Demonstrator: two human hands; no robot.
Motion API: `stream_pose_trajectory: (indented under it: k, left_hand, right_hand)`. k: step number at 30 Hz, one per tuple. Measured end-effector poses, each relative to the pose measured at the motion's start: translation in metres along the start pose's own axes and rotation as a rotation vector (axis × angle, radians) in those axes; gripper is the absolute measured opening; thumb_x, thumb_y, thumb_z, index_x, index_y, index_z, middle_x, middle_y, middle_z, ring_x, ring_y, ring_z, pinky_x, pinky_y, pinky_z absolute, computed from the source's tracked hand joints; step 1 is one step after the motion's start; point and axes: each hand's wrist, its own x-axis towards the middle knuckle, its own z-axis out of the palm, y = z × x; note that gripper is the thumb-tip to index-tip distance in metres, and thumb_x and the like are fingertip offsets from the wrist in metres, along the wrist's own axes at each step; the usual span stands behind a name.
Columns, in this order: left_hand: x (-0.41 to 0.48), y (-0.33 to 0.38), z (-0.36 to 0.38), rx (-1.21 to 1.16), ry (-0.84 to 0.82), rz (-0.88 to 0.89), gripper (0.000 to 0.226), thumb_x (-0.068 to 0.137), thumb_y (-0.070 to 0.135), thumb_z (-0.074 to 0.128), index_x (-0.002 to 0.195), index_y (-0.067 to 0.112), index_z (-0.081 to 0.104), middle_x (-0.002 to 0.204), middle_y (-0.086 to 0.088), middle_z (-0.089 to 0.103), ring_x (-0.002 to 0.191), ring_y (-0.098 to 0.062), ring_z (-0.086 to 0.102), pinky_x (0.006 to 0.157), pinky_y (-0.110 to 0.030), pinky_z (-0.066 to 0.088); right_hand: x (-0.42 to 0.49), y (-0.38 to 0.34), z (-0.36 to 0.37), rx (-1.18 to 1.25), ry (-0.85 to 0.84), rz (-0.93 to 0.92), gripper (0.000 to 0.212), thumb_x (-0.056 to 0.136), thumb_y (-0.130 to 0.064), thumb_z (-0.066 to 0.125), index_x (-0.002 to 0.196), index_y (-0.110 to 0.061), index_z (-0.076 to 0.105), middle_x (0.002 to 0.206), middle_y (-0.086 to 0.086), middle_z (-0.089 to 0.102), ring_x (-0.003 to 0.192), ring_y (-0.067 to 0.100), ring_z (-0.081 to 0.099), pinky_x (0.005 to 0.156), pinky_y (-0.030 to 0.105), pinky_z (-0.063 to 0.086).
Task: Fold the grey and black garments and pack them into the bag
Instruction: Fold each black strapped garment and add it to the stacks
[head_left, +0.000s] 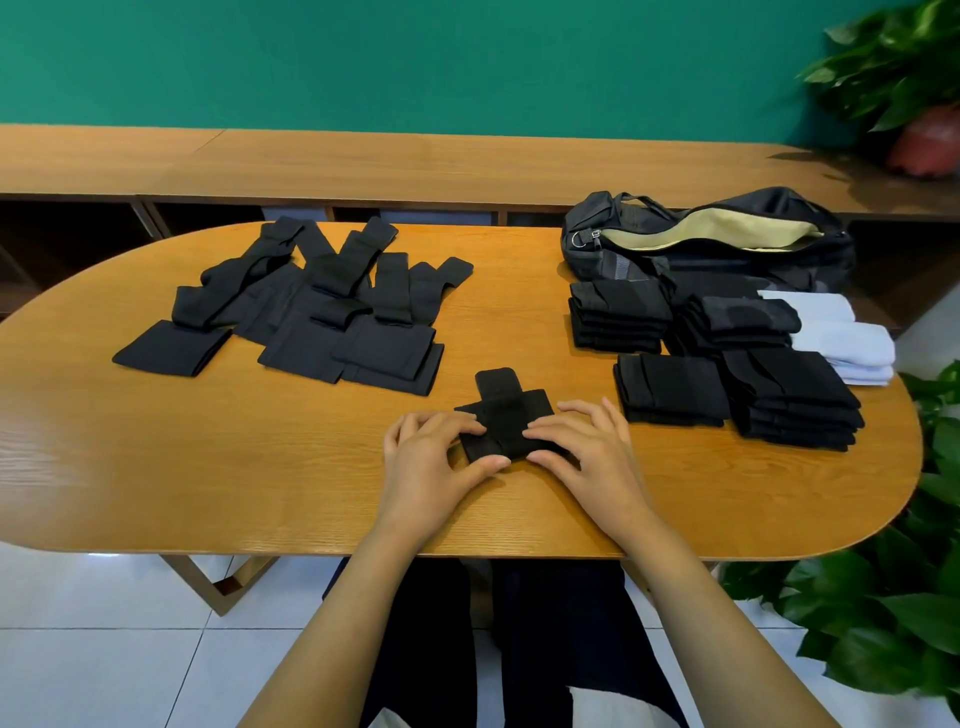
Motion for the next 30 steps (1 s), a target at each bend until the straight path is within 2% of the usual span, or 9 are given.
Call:
stream_pose_trajectory:
  k: [3,6,10,14,18,21,24,27,30]
  left_hand:
    - [-0.0008,0.0011,-0.0008,-0.021,-0.007,-0.016,0.064,0.065,0.067,0.07,0.121,0.038,0.054,0.116,0.025,0.046,0.112,0.002,0.025,0.099,-0.025,0.018]
    - [0.0003,-0.0007,0.0002,0.004,-0.016,0.074,0.064,0.068,0.064,0.071,0.126,0.041,0.055,0.127,0.029,0.045,0.119,0.001,0.029,0.101,-0.027,0.017]
    - [0.0018,-0.0069,0.0037,0.007,-0.013,0.112,0.038,0.077,0.05,0.072,0.114,0.041,0.067,0.129,0.028,0.053,0.129,-0.006,0.032,0.103,-0.027,0.014]
    - [0.002,-0.0073,0.0041,-0.042,0.012,0.086,0.022,0.082,0.044,0.069,0.104,0.04,0.07,0.119,0.029,0.058,0.126,-0.009,0.038,0.102,-0.026,0.013]
    - [0.002,-0.0052,0.0019,-0.129,0.021,0.039,0.02,0.082,0.041,0.069,0.102,0.038,0.071,0.108,0.031,0.059,0.12,-0.003,0.041,0.104,-0.027,0.017]
    - [0.0009,-0.0015,-0.001,-0.165,0.025,-0.051,0.019,0.082,0.038,0.071,0.101,0.042,0.067,0.105,0.025,0.052,0.114,-0.001,0.035,0.106,-0.03,0.02]
    - [0.0003,-0.0008,-0.0016,-0.141,0.049,-0.029,0.02,0.082,0.037,0.073,0.1,0.041,0.065,0.102,0.031,0.051,0.113,-0.004,0.037,0.103,-0.03,0.021]
    - [0.0011,-0.0025,-0.0012,-0.118,0.065,-0.021,0.013,0.086,0.034,0.069,0.097,0.026,0.069,0.096,0.025,0.053,0.104,0.001,0.036,0.103,-0.034,0.022]
    - [0.0009,-0.0036,0.0005,-0.119,0.07,-0.054,0.01,0.089,0.032,0.066,0.094,0.023,0.068,0.092,0.018,0.051,0.089,0.009,0.029,0.106,-0.036,0.024]
  right_hand:
    - [0.0004,-0.0014,-0.0004,0.018,0.02,0.002,0.034,0.093,-0.052,0.043,0.11,-0.037,0.068,0.113,-0.022,0.063,0.124,0.003,0.042,0.118,0.035,0.005]
    - [0.0,-0.0038,-0.002,0.037,0.044,-0.008,0.032,0.094,-0.049,0.043,0.109,-0.036,0.068,0.105,-0.026,0.06,0.117,0.002,0.046,0.117,0.036,0.007]
    - [-0.0006,-0.0072,-0.0047,0.09,0.072,-0.025,0.032,0.092,-0.049,0.047,0.111,-0.035,0.068,0.097,-0.036,0.05,0.111,-0.004,0.046,0.117,0.032,0.006]
    - [-0.0007,-0.0099,-0.008,0.128,0.066,0.022,0.041,0.084,-0.057,0.056,0.114,-0.033,0.067,0.102,-0.037,0.046,0.117,-0.022,0.029,0.116,0.036,0.013]
    - [0.0007,-0.0077,-0.0075,0.086,0.025,0.049,0.046,0.081,-0.063,0.057,0.115,-0.033,0.067,0.118,-0.033,0.051,0.121,-0.007,0.033,0.112,0.048,0.026]
    - [0.0007,-0.0087,-0.0068,0.091,0.063,0.068,0.034,0.083,-0.042,0.069,0.111,-0.024,0.072,0.109,-0.036,0.042,0.114,-0.012,0.026,0.109,0.047,0.028]
    - [-0.0007,-0.0089,-0.0068,0.116,0.097,0.101,0.022,0.085,-0.026,0.07,0.105,-0.017,0.074,0.107,-0.017,0.048,0.107,-0.019,0.017,0.11,0.043,0.023]
    - [-0.0013,-0.0065,-0.0064,0.152,0.115,0.163,0.027,0.086,-0.032,0.067,0.107,-0.015,0.072,0.109,-0.011,0.05,0.109,-0.015,0.019,0.11,0.039,0.023]
    - [-0.0006,-0.0051,-0.0055,0.134,0.089,0.225,0.036,0.084,-0.046,0.065,0.113,-0.025,0.068,0.115,-0.012,0.049,0.118,0.004,0.033,0.103,0.031,0.029]
